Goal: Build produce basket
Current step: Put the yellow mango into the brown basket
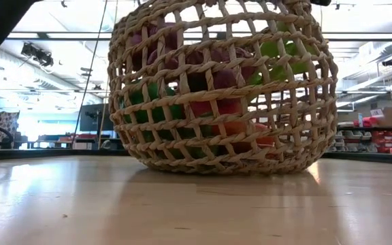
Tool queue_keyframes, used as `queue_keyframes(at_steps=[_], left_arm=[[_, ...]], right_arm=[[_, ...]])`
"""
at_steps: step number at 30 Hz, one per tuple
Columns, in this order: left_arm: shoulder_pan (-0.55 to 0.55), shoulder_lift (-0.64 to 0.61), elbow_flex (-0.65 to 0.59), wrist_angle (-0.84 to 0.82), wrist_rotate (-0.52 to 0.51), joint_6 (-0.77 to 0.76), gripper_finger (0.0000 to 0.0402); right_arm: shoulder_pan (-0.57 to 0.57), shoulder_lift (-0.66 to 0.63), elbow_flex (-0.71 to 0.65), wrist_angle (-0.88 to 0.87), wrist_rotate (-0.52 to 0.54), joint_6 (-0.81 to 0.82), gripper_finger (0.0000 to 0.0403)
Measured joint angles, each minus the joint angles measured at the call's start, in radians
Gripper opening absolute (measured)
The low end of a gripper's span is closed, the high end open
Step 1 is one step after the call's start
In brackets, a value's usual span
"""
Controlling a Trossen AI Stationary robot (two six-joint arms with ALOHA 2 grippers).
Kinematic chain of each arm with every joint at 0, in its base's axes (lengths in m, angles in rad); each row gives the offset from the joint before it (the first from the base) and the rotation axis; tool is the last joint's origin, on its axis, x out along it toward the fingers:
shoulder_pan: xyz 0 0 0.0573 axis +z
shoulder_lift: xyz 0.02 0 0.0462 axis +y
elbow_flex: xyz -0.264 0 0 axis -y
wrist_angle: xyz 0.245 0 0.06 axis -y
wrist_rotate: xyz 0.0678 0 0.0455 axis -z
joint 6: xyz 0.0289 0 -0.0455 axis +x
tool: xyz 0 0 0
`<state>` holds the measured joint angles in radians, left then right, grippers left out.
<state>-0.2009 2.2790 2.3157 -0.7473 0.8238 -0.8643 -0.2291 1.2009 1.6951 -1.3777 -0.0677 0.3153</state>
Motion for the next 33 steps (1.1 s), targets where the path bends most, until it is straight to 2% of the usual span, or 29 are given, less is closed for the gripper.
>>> queue_keyframes(at_steps=[5, 9, 13, 16, 23, 33], left_arm=[[0.010, 0.012, 0.001, 0.033, -0.013, -0.159, 0.0262], [0.029, 0.012, 0.001, 0.037, -0.124, -0.218, 0.0266], [0.038, 0.011, 0.001, 0.092, -0.172, -0.361, 0.0270], [0.034, 0.010, 0.001, 0.214, -0.174, -0.427, 0.0269], [0.033, 0.007, 0.001, 0.643, -0.166, -0.538, 0.0269], [0.067, 0.007, 0.041, 0.895, -0.054, -0.642, 0.0271]], right_arm=[[0.000, -0.013, 0.000, -0.009, 0.000, 0.008, 0.0221], [0.000, -0.026, 0.000, -0.008, 0.000, 0.008, 0.0223], [-0.001, -0.028, 0.000, -0.010, 0.000, 0.008, 0.0231], [-0.001, -0.026, 0.000, -0.013, 0.000, 0.024, 0.0237], [-0.001, -0.025, 0.000, -0.034, -0.008, 0.121, 0.0238], [-0.001, -0.026, 0.000, -0.070, -0.015, 0.136, 0.0238]])
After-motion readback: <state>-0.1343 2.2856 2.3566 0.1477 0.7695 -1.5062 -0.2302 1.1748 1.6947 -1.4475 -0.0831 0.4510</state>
